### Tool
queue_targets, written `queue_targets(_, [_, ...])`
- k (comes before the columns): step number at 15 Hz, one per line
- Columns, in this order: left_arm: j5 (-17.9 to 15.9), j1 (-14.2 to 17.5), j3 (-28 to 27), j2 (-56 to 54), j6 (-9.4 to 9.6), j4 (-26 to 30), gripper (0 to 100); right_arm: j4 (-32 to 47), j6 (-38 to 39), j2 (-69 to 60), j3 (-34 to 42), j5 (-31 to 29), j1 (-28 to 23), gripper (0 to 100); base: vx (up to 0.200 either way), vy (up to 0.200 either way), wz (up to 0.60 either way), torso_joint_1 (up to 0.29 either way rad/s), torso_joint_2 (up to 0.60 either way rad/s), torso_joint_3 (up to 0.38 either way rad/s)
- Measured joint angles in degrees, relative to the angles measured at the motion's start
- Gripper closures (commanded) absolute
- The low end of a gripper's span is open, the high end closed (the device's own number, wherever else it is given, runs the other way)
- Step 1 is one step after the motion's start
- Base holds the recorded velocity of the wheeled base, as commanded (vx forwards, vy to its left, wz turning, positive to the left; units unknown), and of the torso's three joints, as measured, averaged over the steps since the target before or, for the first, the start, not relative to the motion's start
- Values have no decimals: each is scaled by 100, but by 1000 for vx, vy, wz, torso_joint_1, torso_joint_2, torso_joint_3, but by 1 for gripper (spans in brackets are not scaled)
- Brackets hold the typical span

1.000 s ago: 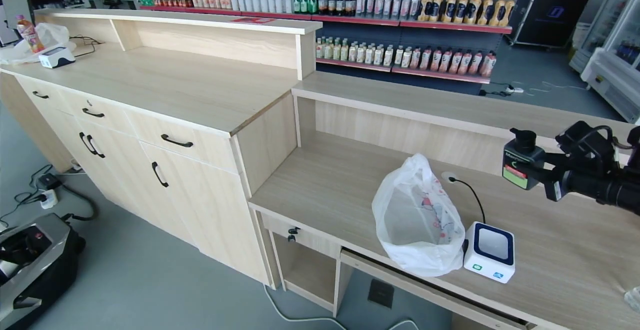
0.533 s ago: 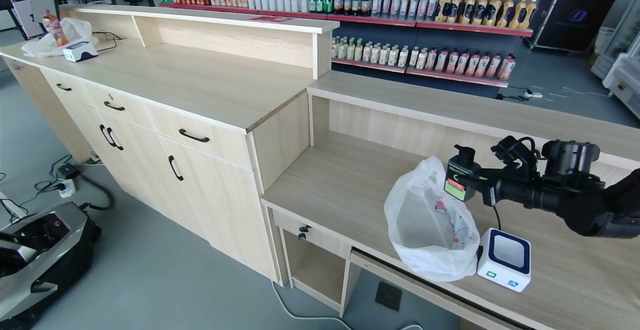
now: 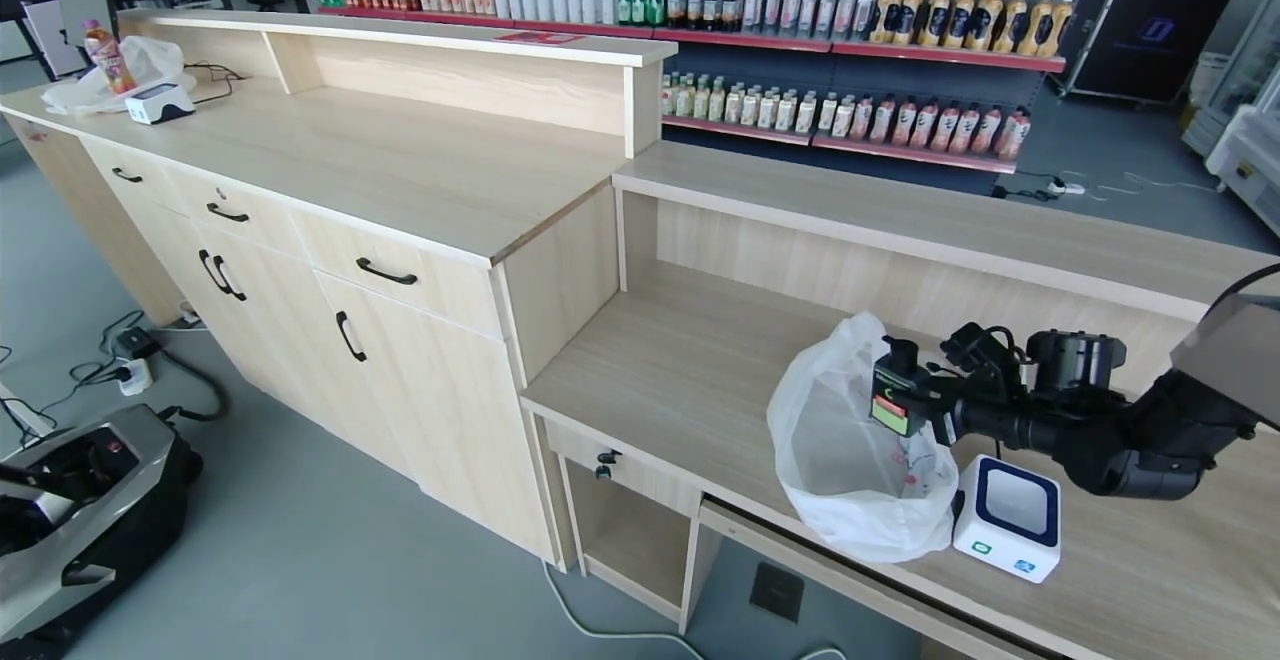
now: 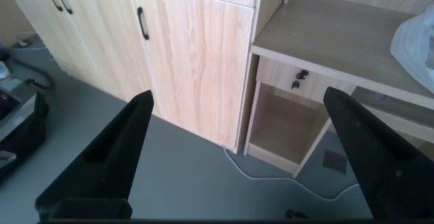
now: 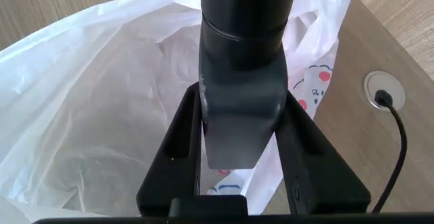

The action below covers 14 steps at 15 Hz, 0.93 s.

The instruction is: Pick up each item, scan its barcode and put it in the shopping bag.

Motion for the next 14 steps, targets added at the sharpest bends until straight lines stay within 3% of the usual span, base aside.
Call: queue_targets(14, [0, -5, 0, 0, 0, 0, 0, -495, 184, 1015, -621, 29, 29, 100, 0, 0, 0, 0, 0, 0])
